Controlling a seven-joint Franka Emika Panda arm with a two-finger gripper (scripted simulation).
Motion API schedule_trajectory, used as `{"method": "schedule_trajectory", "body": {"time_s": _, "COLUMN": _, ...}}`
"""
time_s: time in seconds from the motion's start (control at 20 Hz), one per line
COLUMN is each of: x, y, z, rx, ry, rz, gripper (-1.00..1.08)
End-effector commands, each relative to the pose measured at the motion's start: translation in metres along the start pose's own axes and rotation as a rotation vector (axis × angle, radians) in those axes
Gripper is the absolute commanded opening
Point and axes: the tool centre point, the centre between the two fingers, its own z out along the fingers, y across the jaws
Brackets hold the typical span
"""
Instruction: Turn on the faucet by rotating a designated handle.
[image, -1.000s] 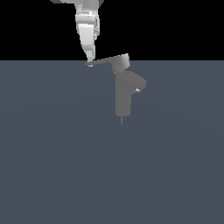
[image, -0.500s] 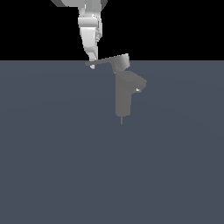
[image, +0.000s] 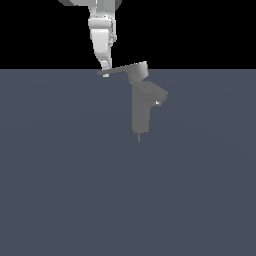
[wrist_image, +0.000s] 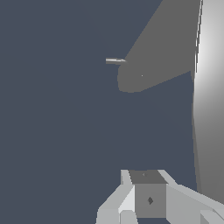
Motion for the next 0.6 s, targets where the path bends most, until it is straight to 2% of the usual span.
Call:
{"method": "schedule_trajectory", "body": {"time_s": 0.0, "x": 0.0, "y": 0.005, "z": 0.0, "rx": 0.0, "ry": 0.0, "rz": 0.0, "gripper": -1.0}}
{"method": "schedule_trajectory", "body": {"time_s": 0.55, "x": -0.001, "y": 0.031, "z": 0.0, "rx": 0.0, "ry": 0.0, "rz": 0.0, "gripper": -1.0}}
